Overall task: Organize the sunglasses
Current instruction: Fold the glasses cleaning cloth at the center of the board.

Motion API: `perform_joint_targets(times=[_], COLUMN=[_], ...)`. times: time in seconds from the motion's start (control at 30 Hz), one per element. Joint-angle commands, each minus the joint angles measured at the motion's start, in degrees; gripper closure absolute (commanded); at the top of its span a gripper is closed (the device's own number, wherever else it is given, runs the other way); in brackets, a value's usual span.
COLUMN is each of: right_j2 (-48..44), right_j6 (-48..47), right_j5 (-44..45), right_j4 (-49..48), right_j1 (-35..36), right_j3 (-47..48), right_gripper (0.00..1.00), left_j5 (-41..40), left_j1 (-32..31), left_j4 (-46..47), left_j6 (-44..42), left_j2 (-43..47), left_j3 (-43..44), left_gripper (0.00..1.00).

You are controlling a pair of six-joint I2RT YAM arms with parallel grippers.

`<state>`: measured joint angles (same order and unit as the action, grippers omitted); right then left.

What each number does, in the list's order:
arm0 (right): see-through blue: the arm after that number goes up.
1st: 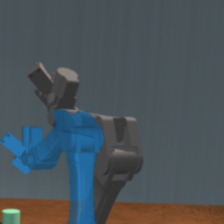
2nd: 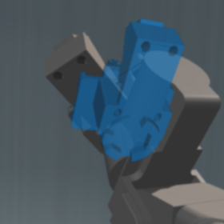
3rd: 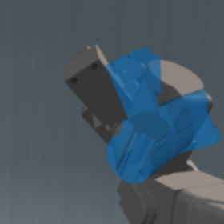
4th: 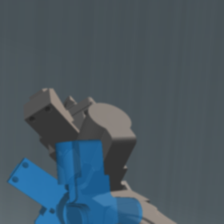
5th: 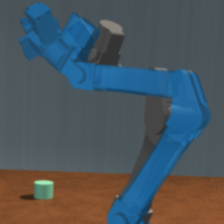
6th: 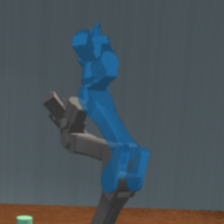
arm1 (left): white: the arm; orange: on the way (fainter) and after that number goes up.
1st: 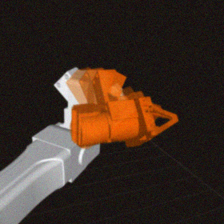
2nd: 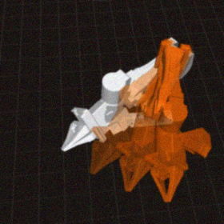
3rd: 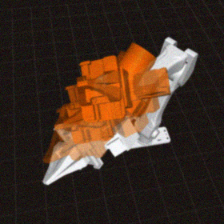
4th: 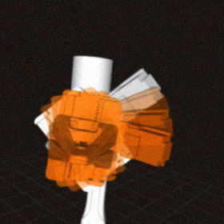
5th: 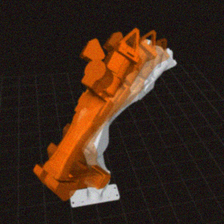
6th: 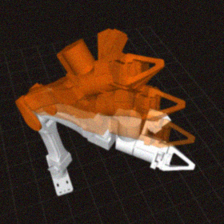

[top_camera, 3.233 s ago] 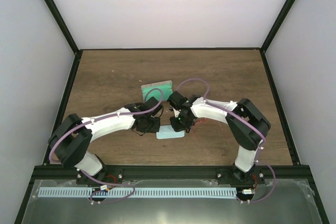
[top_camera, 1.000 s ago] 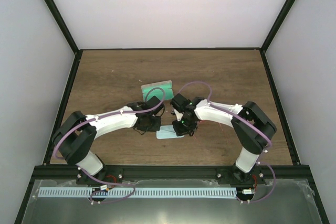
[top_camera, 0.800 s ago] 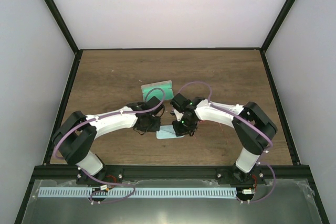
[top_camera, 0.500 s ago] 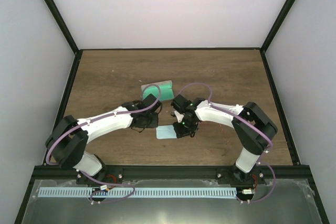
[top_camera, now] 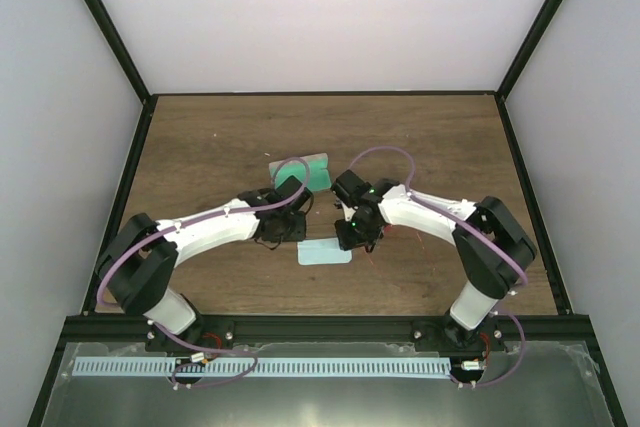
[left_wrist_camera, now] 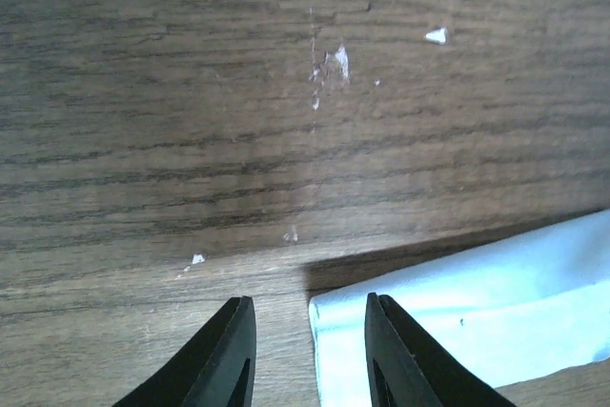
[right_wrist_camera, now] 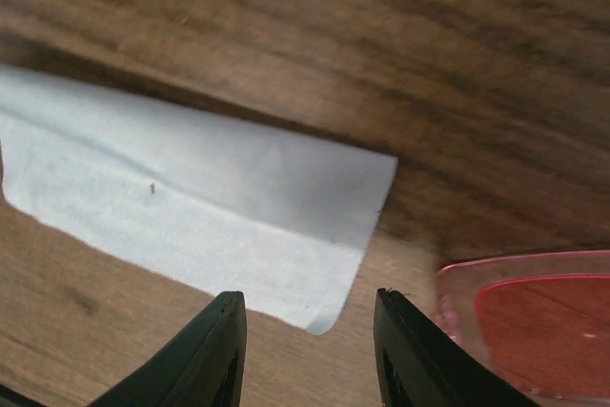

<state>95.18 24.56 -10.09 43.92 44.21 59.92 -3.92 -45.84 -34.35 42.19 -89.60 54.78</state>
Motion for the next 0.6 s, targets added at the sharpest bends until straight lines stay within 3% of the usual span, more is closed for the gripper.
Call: perform_joint_targets(times=[0.0,0.4,0.57], right_j2=[0.98,5.1,6.3], right_j6=[1.59,1.37,1.54], right_j5=[0.97,-1.58,-0.58], right_j4=[-0.95,-3.07,-2.67], right_j1=[-1.4,-0.79,-0.31], right_j3=[1.43,0.35,-0.18], right_gripper=[0.62,0.62,0.73], left_j5=[1.2,0.95,0.77], left_j1=[0.07,0.08,0.05], left_j4=[-0.2,-0.34,-0.66], left_j6=[1.68,3.11,3.15], left_j2=[0.03,0.63,0.53], left_j3=[-1.43,-2.83,-2.88], left_gripper=[0.66,0.61,0.61])
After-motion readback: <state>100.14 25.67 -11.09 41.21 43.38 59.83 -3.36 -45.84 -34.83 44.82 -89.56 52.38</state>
